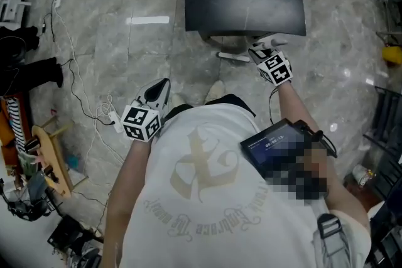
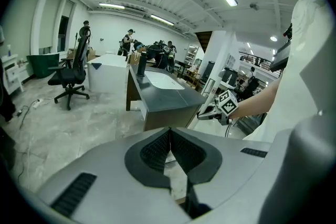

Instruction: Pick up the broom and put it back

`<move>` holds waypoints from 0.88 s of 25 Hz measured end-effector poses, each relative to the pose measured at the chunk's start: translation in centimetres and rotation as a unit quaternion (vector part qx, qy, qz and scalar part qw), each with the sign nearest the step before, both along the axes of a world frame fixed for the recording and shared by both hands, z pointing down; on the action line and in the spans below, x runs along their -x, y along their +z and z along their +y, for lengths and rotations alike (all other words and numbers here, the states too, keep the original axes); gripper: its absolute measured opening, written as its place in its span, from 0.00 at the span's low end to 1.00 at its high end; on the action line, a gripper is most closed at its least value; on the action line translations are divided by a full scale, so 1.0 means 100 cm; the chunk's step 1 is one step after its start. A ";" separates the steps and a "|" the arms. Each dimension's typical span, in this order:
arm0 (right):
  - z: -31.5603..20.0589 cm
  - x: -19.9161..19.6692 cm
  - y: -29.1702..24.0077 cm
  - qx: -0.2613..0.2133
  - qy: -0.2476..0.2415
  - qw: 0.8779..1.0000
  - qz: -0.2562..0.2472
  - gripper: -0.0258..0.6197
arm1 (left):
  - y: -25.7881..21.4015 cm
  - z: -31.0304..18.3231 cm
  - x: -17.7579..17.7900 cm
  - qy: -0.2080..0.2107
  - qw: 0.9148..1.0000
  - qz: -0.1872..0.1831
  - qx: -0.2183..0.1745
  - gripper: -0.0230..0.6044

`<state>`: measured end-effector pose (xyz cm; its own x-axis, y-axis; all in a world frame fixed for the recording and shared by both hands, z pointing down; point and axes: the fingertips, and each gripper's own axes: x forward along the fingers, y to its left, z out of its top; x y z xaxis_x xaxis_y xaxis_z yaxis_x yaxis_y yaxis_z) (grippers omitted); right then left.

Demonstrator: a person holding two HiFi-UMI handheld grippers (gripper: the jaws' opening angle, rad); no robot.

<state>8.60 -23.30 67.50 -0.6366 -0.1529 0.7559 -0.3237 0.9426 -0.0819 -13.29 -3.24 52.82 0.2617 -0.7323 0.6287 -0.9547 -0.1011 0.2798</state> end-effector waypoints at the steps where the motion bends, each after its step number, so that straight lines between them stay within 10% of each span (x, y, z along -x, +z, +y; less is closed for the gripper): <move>1: 0.001 0.002 0.006 0.004 -0.007 1.000 0.001 0.19 | 0.003 0.002 0.000 -0.007 1.000 -0.002 0.002 0.06; 22: 0.022 0.025 0.040 0.035 -0.042 0.998 0.023 0.19 | -0.007 0.042 0.001 -0.045 0.998 -0.010 0.042 0.06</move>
